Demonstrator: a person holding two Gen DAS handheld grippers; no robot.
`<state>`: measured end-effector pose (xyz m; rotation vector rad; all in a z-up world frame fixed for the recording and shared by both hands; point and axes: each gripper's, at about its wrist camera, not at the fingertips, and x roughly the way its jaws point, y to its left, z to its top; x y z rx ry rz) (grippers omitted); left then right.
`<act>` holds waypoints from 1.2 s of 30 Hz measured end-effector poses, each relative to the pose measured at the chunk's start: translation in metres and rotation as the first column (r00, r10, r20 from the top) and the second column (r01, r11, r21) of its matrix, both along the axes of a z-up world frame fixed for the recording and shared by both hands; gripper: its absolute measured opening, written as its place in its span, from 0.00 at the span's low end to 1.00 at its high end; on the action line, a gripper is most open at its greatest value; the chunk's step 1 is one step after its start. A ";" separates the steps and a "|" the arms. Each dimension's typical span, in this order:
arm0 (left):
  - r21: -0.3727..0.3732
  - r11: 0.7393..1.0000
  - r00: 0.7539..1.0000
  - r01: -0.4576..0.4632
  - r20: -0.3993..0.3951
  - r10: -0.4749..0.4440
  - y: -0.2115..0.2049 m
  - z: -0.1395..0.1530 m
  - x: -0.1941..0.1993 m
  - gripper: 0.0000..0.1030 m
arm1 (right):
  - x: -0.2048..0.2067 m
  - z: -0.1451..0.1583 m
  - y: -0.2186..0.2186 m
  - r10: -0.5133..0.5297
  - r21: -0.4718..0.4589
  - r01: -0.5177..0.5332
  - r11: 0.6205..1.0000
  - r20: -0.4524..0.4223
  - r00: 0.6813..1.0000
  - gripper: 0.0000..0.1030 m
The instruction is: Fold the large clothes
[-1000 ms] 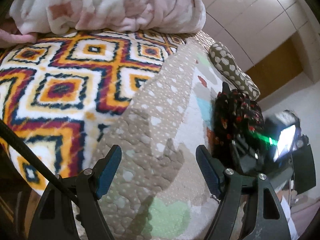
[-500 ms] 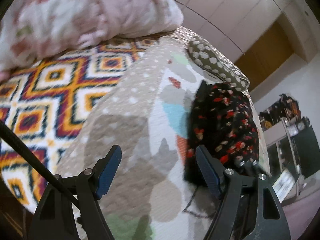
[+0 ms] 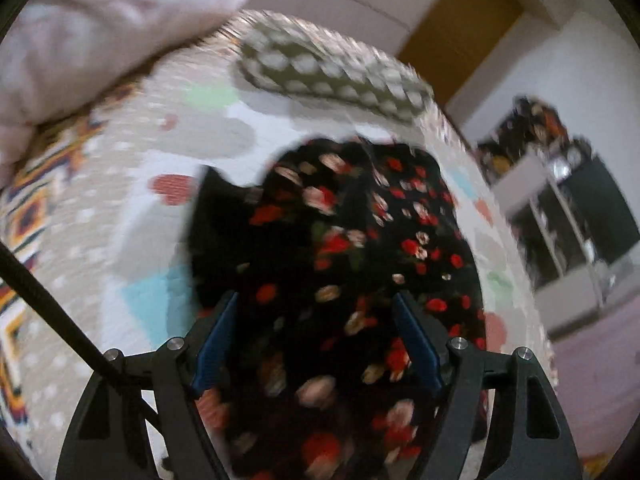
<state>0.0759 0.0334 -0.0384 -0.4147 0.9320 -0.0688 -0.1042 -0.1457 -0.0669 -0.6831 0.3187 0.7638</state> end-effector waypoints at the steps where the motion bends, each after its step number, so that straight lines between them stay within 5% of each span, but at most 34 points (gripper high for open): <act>1: 0.025 1.000 1.000 0.016 -0.026 -0.015 -0.007 -0.005 0.009 0.72 | -0.001 0.001 -0.009 -0.008 0.004 0.008 1.000 -0.015 1.000 0.53; 3: 0.110 0.994 0.998 0.022 -0.059 -0.015 -0.018 -0.012 0.017 0.32 | -0.002 0.002 -0.027 -0.035 0.013 0.036 0.999 -0.047 0.998 0.53; 6: -0.005 1.000 1.000 -0.026 -0.001 0.026 -0.004 0.008 -0.008 0.16 | 0.003 0.011 -0.054 -0.094 0.042 0.098 0.994 -0.080 0.992 0.53; 9: -0.082 0.996 0.997 -0.047 0.049 0.051 0.008 0.022 -0.047 0.15 | 0.014 0.030 -0.082 -0.149 0.112 0.161 0.980 -0.112 0.982 0.53; 13: -0.058 0.994 0.995 -0.089 -0.039 0.087 0.010 -0.012 -0.058 0.18 | 0.048 0.050 -0.114 -0.234 0.212 0.273 0.938 -0.190 0.953 0.53; 17: -0.105 0.988 0.993 -0.113 -0.048 0.109 0.022 -0.023 -0.048 0.40 | 0.097 0.060 -0.141 -0.296 0.303 0.412 0.859 -0.363 0.884 0.53; 19: -0.132 0.984 0.992 -0.119 -0.050 0.113 0.030 -0.013 -0.049 0.42 | 0.112 0.068 -0.150 -0.299 0.333 0.446 0.831 -0.410 0.862 0.53; 23: -0.094 0.987 0.990 -0.133 0.042 0.137 0.033 0.026 -0.076 0.52 | 0.127 0.079 -0.148 -0.276 0.345 0.441 0.829 -0.434 0.858 0.50; 25: -0.041 0.987 0.985 -0.154 0.067 0.156 0.029 0.035 -0.084 0.55 | 0.138 0.084 -0.138 -0.242 0.353 0.424 0.834 -0.457 0.856 0.31; 30: 0.088 0.982 0.985 -0.169 -0.007 0.170 0.007 0.004 -0.092 0.48 | 0.181 0.094 -0.087 -0.130 0.359 0.374 0.855 -0.550 0.825 0.21; 33: -0.009 0.985 0.982 -0.175 -0.073 0.174 0.009 -0.032 -0.093 0.43 | 0.215 0.086 -0.041 -0.027 0.336 0.326 0.884 -0.660 0.751 0.21; 36: -0.034 0.981 0.981 -0.190 -0.037 0.189 0.010 -0.034 -0.099 0.43 | 0.245 0.064 0.006 -0.015 0.276 0.325 0.904 -0.741 0.671 0.21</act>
